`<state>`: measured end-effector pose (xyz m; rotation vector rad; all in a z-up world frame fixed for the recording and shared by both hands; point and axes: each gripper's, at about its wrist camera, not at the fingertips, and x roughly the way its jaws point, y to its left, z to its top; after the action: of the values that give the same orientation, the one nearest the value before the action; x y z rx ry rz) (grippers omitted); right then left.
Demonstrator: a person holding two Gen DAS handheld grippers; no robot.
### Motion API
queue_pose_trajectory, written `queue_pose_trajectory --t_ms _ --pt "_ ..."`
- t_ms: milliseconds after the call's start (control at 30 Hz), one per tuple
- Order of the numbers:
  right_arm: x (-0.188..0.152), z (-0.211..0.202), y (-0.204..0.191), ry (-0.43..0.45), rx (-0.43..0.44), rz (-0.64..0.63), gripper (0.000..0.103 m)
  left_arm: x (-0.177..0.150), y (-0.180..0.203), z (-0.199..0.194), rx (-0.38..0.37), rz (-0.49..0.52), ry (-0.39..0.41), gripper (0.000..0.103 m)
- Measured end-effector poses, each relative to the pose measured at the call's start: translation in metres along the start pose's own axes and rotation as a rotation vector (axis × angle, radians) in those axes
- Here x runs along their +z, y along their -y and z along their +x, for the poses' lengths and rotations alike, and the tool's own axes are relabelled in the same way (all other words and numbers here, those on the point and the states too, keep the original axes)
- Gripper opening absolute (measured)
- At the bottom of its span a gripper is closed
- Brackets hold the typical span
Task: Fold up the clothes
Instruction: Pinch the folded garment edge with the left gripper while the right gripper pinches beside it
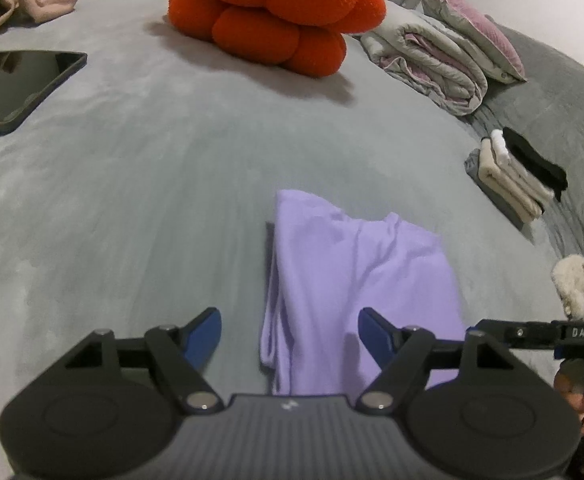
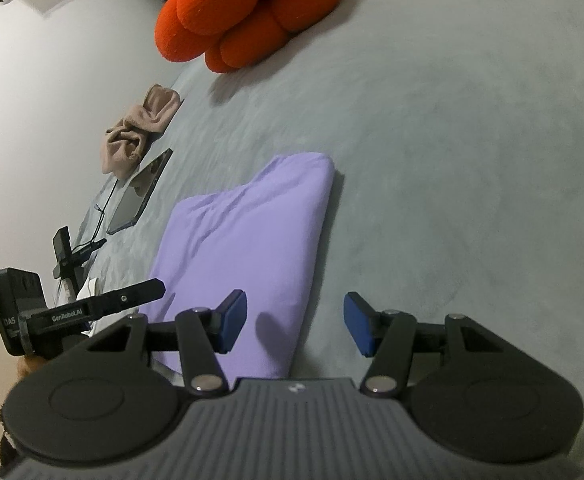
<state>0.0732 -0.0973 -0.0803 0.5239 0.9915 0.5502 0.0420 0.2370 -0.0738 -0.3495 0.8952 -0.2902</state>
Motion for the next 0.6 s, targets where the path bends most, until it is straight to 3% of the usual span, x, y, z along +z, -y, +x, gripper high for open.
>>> queue_pose_trajectory --t_ms 400,467,600 --pt "0.014 0.018 0.019 0.062 0.093 0.152 0.058 0.010 -0.023 0.026 -0.170 -0.141 0.033 0.070" --pt "0.017 0.023 0.021 0.073 0.115 0.174 0.058 0.012 -0.025 0.031 -0.199 -0.178 0.040 0.067" --pt "0.021 0.033 0.022 0.108 0.160 0.181 0.056 0.011 -0.027 0.045 -0.259 -0.225 0.057 0.051"
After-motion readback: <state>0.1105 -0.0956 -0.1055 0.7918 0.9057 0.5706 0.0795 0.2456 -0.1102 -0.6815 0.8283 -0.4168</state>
